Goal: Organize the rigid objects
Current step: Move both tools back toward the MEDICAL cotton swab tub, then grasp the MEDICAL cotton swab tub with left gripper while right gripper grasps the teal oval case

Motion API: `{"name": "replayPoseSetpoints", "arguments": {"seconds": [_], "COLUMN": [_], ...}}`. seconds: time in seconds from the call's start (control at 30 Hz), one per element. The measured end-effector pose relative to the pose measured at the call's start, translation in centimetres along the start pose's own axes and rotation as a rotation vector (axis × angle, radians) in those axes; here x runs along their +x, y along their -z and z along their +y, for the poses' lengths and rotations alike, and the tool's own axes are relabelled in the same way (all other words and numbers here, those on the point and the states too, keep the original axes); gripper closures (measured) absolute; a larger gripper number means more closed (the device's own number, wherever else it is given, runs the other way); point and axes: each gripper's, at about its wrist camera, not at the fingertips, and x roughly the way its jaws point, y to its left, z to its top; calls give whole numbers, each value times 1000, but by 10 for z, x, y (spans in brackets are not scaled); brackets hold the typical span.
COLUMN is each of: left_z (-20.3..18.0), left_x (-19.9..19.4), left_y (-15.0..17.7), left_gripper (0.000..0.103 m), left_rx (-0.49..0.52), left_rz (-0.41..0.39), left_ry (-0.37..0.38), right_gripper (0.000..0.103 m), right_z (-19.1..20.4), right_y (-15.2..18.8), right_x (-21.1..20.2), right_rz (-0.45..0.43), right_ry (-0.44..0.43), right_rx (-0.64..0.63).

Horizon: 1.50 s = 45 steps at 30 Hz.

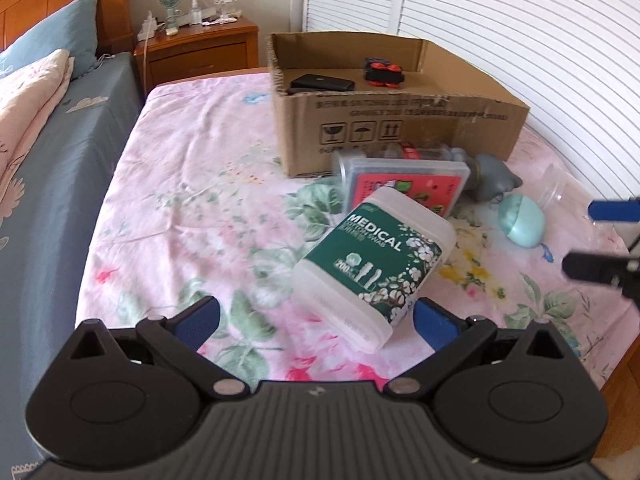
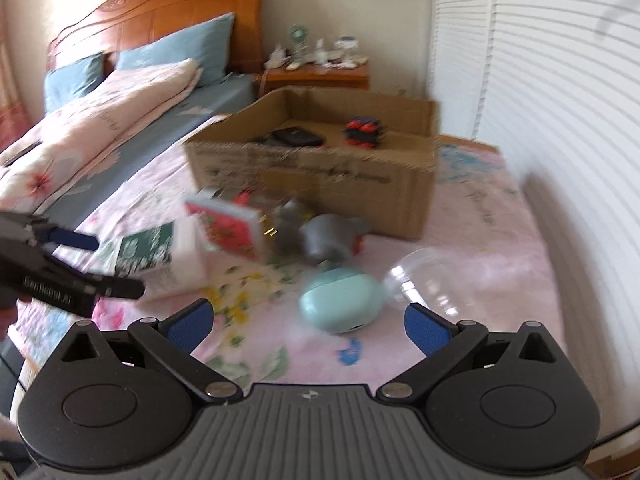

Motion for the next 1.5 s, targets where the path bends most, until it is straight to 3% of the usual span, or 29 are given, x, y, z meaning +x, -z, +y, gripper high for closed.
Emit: {"name": "replayPoseSetpoints", "arguments": {"seconds": [0.37,0.53,0.7,0.77,0.87,1.03,1.1,1.4,1.5], "left_z": [14,15,23,26,26,9,1,-19,-24], "left_x": [1,6,10,12,11,10,14,33,38], "left_y": [2,3,2,1,0,0,-3,-25,-32], "left_gripper": [1,1,1,1,1,1,1,1,1], "left_rx": [-30,-36,-57,-66,-60,-27,-26,-24,0], "left_rz": [11,34,37,43,49,63,62,48,41], "left_ry": [-39,-57,-91,-105,-82,61,85,74,26], "right_gripper": [0,0,0,0,0,0,0,0,0], "right_z": [-4,6,17,20,18,12,12,13,13], "right_y": [3,3,5,7,12,15,14,18,18], "right_x": [47,54,48,48,49,49,50,49,49], "right_rz": [81,98,107,112,112,90,91,58,58], "right_ry": [35,6,-85,-72,-2,-7,-5,-1,-2], "right_rx": [7,-3,-41,-68,-104,-112,-110,-106,-106]}}
